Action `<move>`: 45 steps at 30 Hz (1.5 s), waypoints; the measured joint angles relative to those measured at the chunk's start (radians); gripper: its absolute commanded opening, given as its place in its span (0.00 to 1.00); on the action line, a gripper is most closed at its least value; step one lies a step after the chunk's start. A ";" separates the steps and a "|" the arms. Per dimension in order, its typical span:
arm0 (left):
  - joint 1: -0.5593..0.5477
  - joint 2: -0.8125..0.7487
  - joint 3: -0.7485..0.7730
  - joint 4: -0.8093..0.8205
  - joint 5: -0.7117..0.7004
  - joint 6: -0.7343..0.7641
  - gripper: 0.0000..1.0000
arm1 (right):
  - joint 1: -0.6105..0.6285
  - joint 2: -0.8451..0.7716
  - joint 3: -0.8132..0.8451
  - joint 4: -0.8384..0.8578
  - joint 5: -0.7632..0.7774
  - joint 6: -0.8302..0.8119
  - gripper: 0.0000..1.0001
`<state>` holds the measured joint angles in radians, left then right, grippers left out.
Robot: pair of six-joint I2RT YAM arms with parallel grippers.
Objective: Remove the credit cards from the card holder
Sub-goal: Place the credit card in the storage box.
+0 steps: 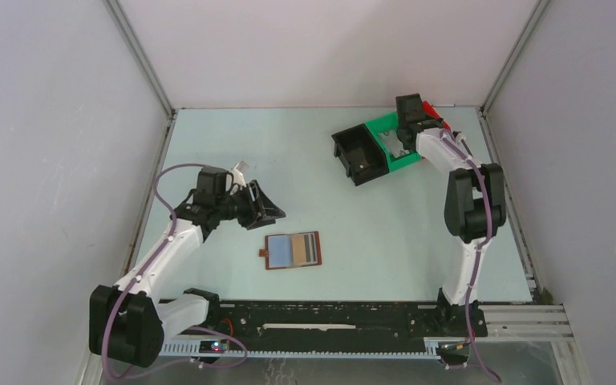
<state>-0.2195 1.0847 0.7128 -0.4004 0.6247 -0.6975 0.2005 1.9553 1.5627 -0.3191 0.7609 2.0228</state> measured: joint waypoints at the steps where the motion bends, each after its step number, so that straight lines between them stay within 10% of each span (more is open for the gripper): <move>1: 0.000 0.005 0.002 0.001 0.000 0.001 0.53 | -0.003 0.034 0.029 -0.025 -0.002 0.010 0.00; 24: 0.000 0.138 0.038 0.052 0.011 0.008 0.51 | -0.099 0.316 0.282 -0.197 -0.117 0.010 0.00; 30: 0.000 0.143 0.041 0.059 0.011 0.008 0.51 | -0.101 0.348 0.293 -0.143 -0.123 0.010 0.26; 45: 0.000 0.157 0.054 0.063 0.011 0.008 0.52 | -0.097 0.275 0.134 0.045 -0.137 0.010 0.32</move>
<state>-0.2195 1.2419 0.7670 -0.3378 0.6361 -0.6895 0.1032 2.2307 1.6962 -0.2745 0.6243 2.0331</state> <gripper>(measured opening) 0.516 0.308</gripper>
